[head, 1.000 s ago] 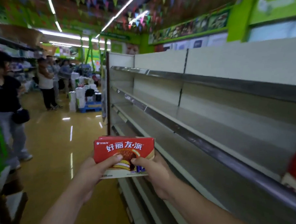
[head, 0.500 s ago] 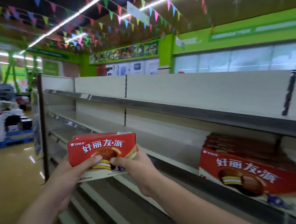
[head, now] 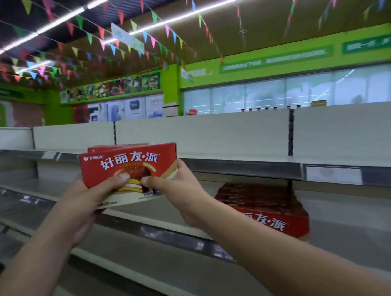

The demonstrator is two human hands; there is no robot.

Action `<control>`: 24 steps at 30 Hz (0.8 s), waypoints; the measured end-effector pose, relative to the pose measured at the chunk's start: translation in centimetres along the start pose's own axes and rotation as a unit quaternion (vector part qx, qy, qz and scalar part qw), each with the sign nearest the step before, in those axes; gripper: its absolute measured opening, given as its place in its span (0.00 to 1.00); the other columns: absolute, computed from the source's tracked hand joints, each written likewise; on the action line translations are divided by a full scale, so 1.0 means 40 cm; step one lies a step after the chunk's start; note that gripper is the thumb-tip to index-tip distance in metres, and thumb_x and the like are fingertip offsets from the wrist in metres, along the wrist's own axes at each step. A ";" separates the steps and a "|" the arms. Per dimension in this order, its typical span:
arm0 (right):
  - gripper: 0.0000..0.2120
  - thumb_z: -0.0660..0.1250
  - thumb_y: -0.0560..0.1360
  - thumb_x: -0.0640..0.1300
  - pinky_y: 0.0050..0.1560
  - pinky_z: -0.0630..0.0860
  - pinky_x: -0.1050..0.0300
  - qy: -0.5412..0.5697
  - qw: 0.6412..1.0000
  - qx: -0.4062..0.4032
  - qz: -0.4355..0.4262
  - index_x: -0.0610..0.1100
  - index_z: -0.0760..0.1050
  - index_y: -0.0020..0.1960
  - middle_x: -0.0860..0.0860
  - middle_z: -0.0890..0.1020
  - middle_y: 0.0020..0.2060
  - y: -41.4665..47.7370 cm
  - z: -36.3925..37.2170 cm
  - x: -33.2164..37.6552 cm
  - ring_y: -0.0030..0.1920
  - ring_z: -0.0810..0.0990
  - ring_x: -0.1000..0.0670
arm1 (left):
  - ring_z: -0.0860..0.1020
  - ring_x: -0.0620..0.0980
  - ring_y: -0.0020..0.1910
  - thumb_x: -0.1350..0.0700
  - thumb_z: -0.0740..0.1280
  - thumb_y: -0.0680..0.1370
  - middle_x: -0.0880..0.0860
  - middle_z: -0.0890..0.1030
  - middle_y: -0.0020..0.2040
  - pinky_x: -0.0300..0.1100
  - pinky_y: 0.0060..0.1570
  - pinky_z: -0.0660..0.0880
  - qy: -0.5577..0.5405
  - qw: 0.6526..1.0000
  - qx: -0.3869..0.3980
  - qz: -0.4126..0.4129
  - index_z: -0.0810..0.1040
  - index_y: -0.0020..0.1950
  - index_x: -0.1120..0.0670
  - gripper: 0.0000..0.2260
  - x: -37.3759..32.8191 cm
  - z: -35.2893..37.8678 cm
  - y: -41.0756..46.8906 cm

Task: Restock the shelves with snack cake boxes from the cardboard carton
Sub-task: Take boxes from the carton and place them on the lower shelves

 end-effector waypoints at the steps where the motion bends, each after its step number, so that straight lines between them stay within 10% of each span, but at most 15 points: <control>1: 0.33 0.81 0.68 0.41 0.64 0.77 0.50 -0.004 1.000 -0.009 -0.003 0.50 0.71 0.68 0.50 0.84 0.57 0.002 -0.018 0.013 0.57 0.83 0.50 | 0.87 0.50 0.46 0.57 0.81 0.63 0.55 0.87 0.50 0.46 0.49 0.76 -0.002 1.000 0.003 0.004 0.81 0.58 0.54 0.24 -0.006 0.019 0.011; 6: 0.35 0.82 0.65 0.46 0.66 0.76 0.45 -0.024 0.999 -0.045 -0.018 0.51 0.71 0.67 0.51 0.84 0.56 0.008 -0.117 0.065 0.58 0.83 0.49 | 0.86 0.52 0.50 0.48 0.84 0.57 0.54 0.87 0.53 0.43 0.47 0.80 -0.008 0.999 0.041 0.027 0.80 0.63 0.53 0.36 -0.030 0.120 0.065; 20: 0.32 0.81 0.69 0.44 0.63 0.75 0.50 -0.003 0.994 -0.100 -0.042 0.50 0.70 0.68 0.50 0.83 0.57 0.010 -0.263 0.169 0.59 0.81 0.50 | 0.85 0.54 0.54 0.56 0.78 0.68 0.54 0.87 0.54 0.45 0.52 0.78 0.018 0.991 0.098 0.088 0.79 0.65 0.55 0.25 -0.105 0.284 0.160; 24: 0.33 0.82 0.66 0.44 0.66 0.76 0.46 -0.017 0.992 -0.111 -0.058 0.49 0.71 0.67 0.50 0.84 0.56 0.031 -0.310 0.202 0.59 0.82 0.48 | 0.86 0.51 0.53 0.42 0.85 0.53 0.53 0.87 0.54 0.45 0.52 0.77 0.018 0.989 0.108 0.095 0.80 0.63 0.52 0.40 -0.106 0.326 0.185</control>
Point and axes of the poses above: each hand's wrist, its own y-axis towards the middle knuckle, its own z-axis out of the palm, x = y × z, the point moved 5 cm from there along y, towards the middle knuckle
